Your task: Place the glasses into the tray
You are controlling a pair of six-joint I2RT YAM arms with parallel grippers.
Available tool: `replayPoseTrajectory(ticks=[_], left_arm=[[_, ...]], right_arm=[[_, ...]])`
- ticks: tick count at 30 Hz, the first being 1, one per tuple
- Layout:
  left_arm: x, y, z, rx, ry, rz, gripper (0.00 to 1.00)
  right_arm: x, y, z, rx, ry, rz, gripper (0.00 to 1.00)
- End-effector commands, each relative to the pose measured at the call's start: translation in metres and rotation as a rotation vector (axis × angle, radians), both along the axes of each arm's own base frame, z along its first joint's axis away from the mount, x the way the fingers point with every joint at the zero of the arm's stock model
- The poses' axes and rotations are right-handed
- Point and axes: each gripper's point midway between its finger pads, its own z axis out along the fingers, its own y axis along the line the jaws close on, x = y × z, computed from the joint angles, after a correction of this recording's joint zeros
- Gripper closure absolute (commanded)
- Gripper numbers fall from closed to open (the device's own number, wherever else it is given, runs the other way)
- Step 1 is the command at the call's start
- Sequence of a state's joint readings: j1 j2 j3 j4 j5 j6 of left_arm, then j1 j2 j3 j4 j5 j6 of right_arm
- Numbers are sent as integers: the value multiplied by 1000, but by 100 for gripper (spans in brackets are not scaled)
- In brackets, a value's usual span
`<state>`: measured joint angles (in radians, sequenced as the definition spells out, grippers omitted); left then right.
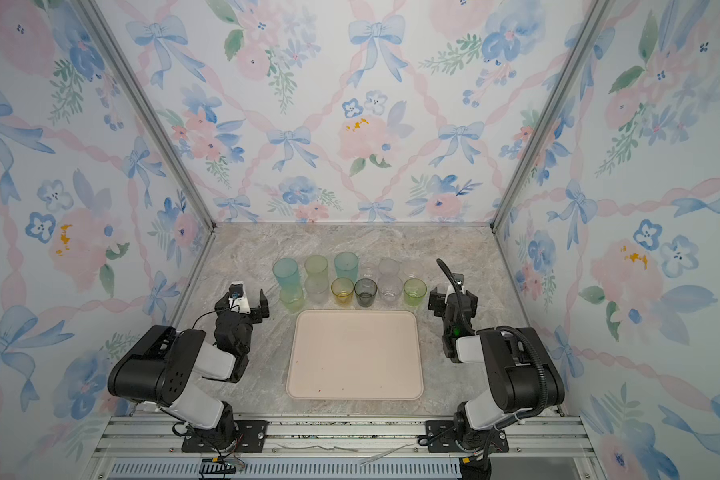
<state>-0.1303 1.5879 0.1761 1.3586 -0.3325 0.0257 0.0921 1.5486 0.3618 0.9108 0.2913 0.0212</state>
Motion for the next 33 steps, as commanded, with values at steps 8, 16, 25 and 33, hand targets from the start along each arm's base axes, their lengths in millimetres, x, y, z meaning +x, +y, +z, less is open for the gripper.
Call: replayPoseTrajectory(ticks=[8,16,25,33], left_arm=[[5,1,3,-10,-8,0,2],[10,4,-1,-38,16,-9,2],[11,5,-3,-45,25,-20,2],[13,-4,-3,-43,33,-78,14]], right_arm=[[7,-2,11,5,-39,-2,3],[7,-2,11,5,-40,-3,3],[7,-2,11,5,-39,-2,3],[7,-2,11,5,-39,-2,1]])
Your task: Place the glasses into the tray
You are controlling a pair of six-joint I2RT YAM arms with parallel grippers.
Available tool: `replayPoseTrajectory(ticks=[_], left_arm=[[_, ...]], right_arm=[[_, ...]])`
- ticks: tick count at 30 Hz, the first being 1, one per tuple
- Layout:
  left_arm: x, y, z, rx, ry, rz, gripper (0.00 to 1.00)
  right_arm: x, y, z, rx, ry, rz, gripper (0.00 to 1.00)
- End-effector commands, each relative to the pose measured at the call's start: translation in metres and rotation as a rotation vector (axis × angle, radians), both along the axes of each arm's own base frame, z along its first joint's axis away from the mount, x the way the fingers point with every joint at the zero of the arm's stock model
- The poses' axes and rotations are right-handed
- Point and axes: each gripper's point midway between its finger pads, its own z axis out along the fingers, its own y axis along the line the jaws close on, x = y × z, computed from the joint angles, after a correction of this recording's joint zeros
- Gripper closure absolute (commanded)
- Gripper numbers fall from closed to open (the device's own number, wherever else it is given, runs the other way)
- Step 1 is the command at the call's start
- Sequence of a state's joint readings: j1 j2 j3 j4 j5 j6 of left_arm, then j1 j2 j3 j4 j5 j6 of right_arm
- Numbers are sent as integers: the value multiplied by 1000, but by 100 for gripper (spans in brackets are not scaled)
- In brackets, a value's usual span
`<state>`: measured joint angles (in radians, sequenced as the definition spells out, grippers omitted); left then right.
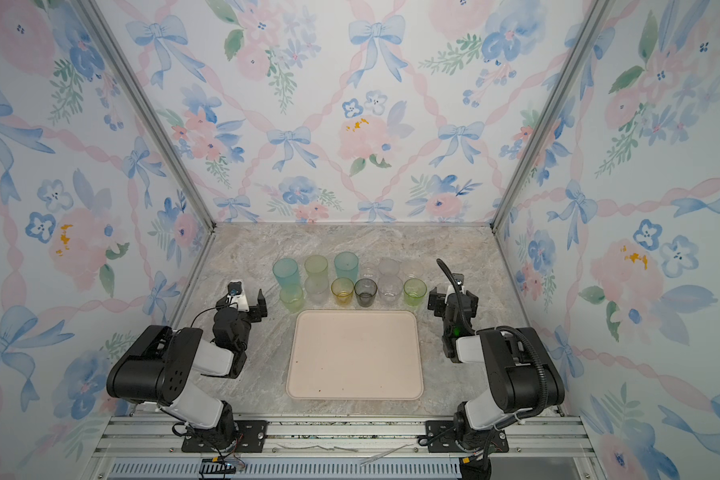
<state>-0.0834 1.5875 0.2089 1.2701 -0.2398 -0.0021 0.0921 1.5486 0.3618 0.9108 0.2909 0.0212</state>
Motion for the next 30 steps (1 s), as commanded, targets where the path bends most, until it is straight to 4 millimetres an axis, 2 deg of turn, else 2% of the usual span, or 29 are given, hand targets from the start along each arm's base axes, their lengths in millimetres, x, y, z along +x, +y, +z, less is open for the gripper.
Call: replayPoseTrajectory(ticks=[1,4,7,9,16,18,20,22,23,26,29,30], left_arm=[[6,-5,7,-10,-18,-39,17],[8,-5,13,-8,-16,-38,26],[10,-3,30,8,-5,-1,33],[9,-7,50,31,-14,19,34],[7,-54,137,-53,-92,-104,37],[7,-69,152,-60,-88,-148,37],[10,-80,164,-68,-58,-173,40],[15,-93,176,-69,-31,-199,44],[19,-100,185,-74,-11,-217,49],[34,-118,192,-73,99,-256,55],[49,-139,196,-42,182,-293,55],[54,-145,195,-30,211,-307,57]], right_arm=[[7,-2,11,5,-39,-3,2],[7,-2,11,7,-40,-1,5],[7,-2,12,9,-41,1,6],[7,-2,12,10,-41,0,8],[11,-10,23,30,-8,-33,13],[15,-7,31,29,32,-17,18],[18,0,46,24,57,22,24],[19,6,71,64,41,40,24],[18,10,84,93,44,53,25],[16,22,117,179,118,87,27],[14,48,133,263,236,187,31],[11,56,132,281,286,213,32]])
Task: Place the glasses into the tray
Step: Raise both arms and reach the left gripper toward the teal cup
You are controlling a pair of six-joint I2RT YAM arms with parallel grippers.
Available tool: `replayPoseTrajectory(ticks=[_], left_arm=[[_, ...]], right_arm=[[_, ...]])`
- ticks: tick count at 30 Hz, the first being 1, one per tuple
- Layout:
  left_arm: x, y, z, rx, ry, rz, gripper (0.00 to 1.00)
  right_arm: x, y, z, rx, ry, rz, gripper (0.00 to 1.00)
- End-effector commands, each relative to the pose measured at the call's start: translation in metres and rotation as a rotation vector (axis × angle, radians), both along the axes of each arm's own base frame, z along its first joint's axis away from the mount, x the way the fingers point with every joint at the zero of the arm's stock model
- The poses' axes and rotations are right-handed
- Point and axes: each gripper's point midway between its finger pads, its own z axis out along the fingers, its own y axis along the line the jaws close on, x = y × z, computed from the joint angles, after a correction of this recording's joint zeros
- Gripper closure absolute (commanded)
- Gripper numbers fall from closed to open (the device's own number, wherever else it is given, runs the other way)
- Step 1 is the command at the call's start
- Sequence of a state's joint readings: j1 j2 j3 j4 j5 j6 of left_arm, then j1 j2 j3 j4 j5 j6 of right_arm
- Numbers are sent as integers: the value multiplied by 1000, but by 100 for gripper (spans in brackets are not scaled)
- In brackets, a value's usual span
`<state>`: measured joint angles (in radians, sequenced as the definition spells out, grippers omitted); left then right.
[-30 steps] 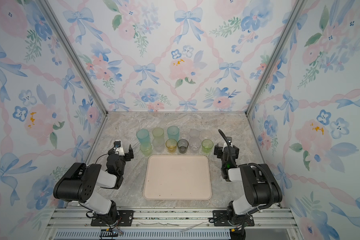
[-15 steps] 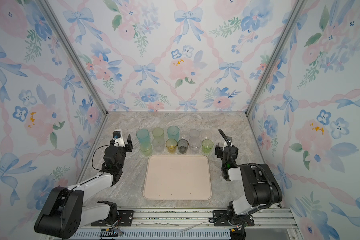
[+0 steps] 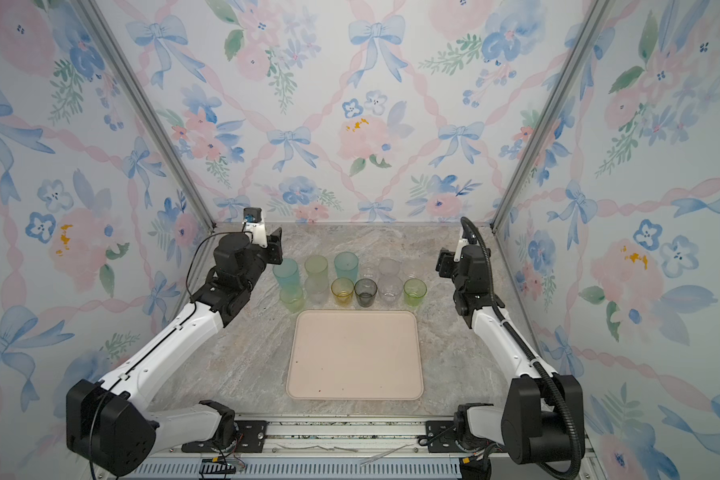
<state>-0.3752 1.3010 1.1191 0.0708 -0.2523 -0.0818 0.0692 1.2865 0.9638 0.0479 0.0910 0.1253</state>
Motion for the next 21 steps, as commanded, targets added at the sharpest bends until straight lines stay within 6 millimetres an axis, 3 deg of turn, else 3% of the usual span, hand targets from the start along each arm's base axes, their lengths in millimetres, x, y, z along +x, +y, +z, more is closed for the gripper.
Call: replayPoseTrajectory(ticks=[1,4,8,13,17,21], left_arm=[[6,-17,-39,86,223,-53,57],[23,-11,-47,186,326,11,58],[28,2,-64,243,420,61,57],[35,-40,-83,130,482,-129,69],[47,-85,-101,99,527,-278,72],[60,-108,-123,85,578,-343,73]], right_arm=[[-30,34,-38,108,323,128,34],[-38,53,-39,115,401,182,36],[-50,75,-38,86,432,239,38],[-52,91,-39,78,444,274,41],[-48,102,-43,73,457,297,41],[-47,110,-48,66,473,316,41]])
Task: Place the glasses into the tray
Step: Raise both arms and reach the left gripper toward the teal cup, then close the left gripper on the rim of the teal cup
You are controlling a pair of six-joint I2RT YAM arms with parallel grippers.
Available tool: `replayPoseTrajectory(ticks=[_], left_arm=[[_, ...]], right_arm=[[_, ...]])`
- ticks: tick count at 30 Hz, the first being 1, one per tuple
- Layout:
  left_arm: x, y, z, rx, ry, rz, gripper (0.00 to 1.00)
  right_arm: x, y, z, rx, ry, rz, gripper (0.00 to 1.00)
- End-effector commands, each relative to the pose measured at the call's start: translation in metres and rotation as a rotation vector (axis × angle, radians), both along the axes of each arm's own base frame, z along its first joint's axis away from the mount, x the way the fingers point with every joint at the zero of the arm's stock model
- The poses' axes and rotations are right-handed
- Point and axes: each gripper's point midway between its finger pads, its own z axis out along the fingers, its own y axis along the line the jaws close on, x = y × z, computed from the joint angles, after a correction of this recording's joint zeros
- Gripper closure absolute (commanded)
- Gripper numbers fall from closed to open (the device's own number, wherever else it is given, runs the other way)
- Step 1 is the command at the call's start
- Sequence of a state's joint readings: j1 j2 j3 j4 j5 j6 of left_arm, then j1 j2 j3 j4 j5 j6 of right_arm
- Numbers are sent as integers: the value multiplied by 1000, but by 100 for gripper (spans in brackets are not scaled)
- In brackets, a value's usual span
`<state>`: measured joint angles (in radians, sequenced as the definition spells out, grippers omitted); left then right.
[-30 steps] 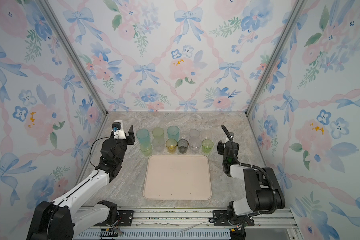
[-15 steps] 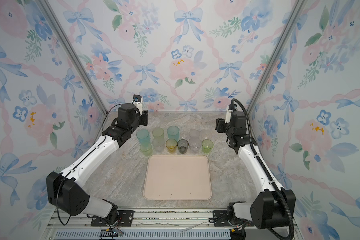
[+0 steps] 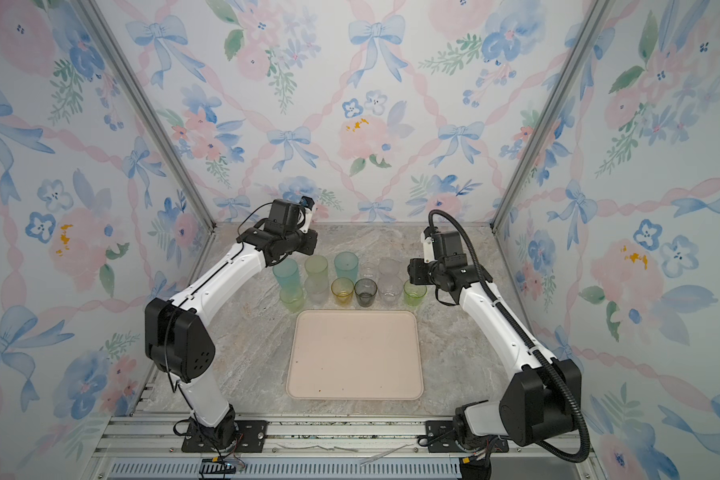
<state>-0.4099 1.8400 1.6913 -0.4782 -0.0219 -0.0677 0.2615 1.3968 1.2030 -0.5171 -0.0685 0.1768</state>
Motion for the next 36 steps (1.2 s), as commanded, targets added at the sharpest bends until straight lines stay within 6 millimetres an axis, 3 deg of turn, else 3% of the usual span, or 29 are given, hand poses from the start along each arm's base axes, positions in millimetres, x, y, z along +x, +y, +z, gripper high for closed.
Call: replayPoseTrajectory(ticks=[1,7,19,36], left_arm=[[-1,-25,-21,-43,84,-84,73],[9,-42,-42,-46,127,-119,73],[4,-65,-67,-19,209,-185,72],[11,-64,-95,59,257,-173,73]], right_arm=[[-2,11,2,8,24,23,41],[-2,12,5,2,15,33,41],[-2,14,3,15,18,38,41],[1,16,0,11,16,48,41]])
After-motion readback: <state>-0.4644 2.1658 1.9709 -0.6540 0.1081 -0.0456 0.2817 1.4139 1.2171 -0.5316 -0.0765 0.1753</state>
